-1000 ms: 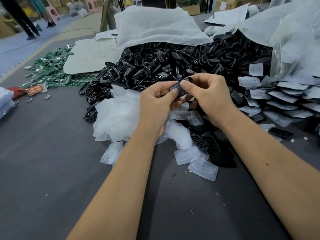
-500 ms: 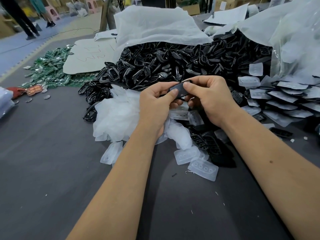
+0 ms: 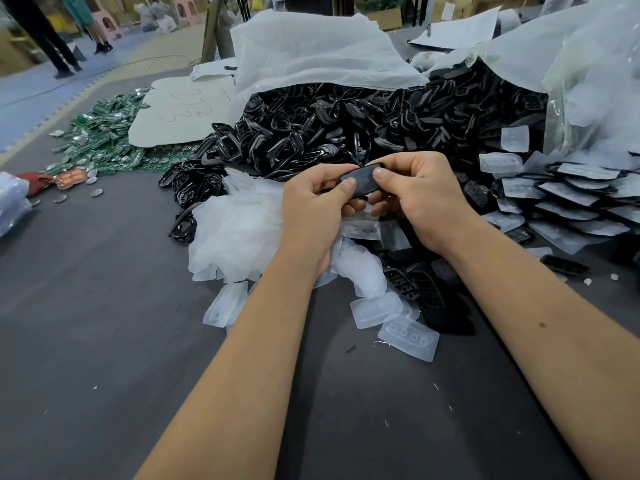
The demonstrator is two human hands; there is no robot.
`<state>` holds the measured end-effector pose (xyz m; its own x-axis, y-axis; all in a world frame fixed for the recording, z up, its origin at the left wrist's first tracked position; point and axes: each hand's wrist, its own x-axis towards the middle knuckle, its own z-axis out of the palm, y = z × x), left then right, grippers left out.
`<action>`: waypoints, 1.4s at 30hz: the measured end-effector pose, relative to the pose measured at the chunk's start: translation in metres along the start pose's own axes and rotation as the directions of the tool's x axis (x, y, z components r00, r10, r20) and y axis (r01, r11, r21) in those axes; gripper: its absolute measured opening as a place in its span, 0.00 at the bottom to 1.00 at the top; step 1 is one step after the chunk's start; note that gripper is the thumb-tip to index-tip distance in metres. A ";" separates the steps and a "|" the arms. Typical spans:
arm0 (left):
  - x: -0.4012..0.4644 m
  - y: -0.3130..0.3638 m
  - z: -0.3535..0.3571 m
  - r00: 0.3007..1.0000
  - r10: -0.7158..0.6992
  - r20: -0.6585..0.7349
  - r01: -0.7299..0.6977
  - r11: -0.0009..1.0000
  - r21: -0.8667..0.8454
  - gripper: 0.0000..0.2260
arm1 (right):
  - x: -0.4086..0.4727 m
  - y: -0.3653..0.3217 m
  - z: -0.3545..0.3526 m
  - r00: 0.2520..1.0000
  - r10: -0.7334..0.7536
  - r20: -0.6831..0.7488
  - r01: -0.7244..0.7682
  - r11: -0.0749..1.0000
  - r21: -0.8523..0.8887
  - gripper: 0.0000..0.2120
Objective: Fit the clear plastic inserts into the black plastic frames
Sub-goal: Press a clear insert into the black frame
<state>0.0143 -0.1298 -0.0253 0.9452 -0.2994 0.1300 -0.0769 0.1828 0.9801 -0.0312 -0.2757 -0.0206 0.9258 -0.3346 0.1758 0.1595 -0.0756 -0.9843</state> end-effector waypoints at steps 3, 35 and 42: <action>0.000 -0.001 0.000 1.000 0.009 -0.011 -0.009 1.000 0.017 0.08 | -0.001 -0.001 0.000 1.000 -0.003 -0.005 0.003 1.000 0.016 0.09; -0.001 0.002 0.001 1.000 -0.011 0.010 0.011 0.998 -0.064 0.09 | -0.002 -0.004 0.005 0.999 0.053 -0.011 -0.051 0.985 0.167 0.09; -0.001 0.002 0.002 1.000 -0.015 0.004 0.016 0.999 -0.044 0.09 | -0.001 -0.003 0.007 0.996 0.081 -0.039 -0.073 0.982 0.174 0.10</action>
<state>0.0127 -0.1307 -0.0229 0.9450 -0.3061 0.1155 -0.0480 0.2195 0.9744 -0.0299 -0.2690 -0.0175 0.9215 -0.3764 0.0960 0.1487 0.1134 -0.9824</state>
